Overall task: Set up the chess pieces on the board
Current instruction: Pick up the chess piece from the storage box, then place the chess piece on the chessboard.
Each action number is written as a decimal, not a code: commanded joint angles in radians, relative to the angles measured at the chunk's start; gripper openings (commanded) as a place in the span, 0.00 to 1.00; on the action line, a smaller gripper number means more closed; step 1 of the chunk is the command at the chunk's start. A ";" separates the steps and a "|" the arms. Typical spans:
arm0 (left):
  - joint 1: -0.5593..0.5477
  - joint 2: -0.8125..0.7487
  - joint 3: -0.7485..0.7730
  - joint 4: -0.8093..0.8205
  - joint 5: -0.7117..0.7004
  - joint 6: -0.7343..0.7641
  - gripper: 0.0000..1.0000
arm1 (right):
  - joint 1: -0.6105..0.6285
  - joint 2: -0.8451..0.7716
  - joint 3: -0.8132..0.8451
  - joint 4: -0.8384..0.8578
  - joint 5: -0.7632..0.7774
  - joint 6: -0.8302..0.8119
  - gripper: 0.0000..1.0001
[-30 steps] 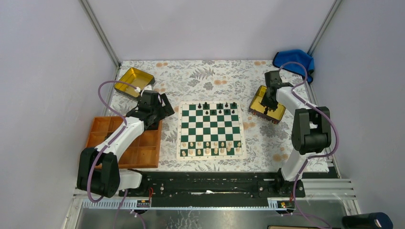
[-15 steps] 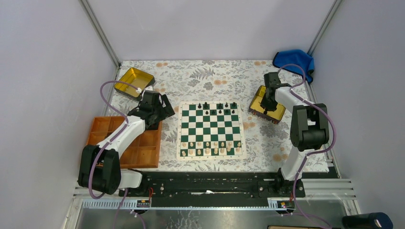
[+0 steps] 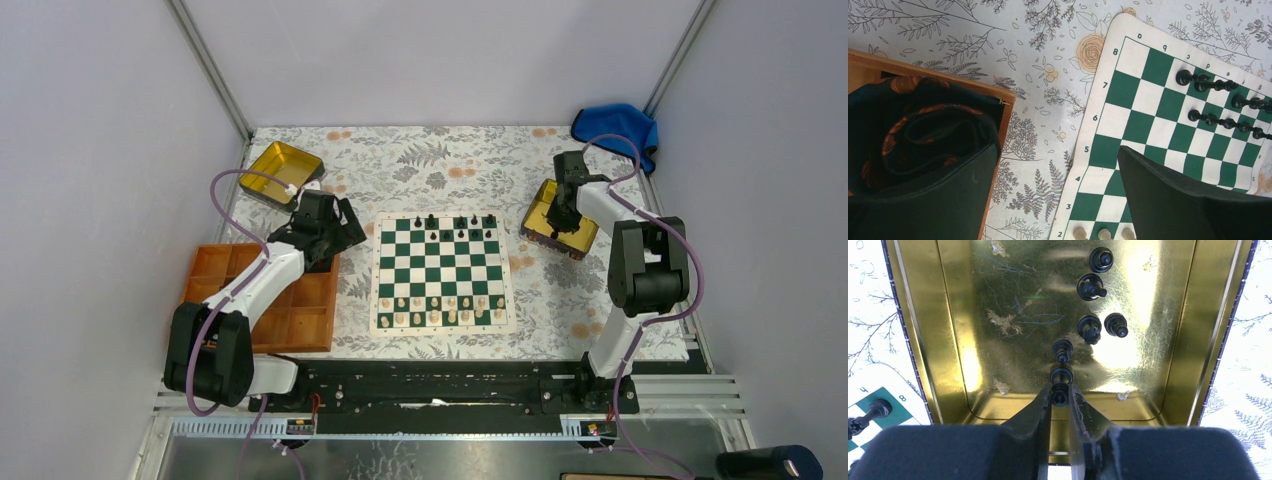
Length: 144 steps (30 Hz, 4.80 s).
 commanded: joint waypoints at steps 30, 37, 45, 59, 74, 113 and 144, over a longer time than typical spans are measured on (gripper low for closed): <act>-0.005 -0.024 0.014 0.011 -0.026 0.008 0.99 | 0.111 -0.112 0.266 -0.074 -0.054 -0.085 0.00; -0.005 -0.047 -0.010 0.013 -0.029 0.004 0.99 | 0.206 -0.059 0.366 -0.101 -0.072 -0.087 0.00; -0.005 -0.075 -0.033 0.014 -0.026 -0.006 0.99 | 0.316 0.055 0.509 -0.151 -0.101 -0.101 0.00; -0.005 -0.105 -0.055 0.005 -0.026 -0.013 0.99 | 0.450 0.212 0.712 -0.229 -0.133 -0.125 0.00; -0.005 -0.093 -0.052 0.008 -0.020 -0.013 0.99 | 0.473 0.248 0.714 -0.238 -0.156 -0.127 0.00; -0.005 -0.016 -0.007 0.001 -0.021 0.017 0.99 | 0.503 0.447 0.807 -0.256 -0.178 -0.169 0.00; -0.004 0.022 -0.005 0.011 -0.016 0.023 0.99 | 0.503 0.486 0.782 -0.231 -0.168 -0.181 0.00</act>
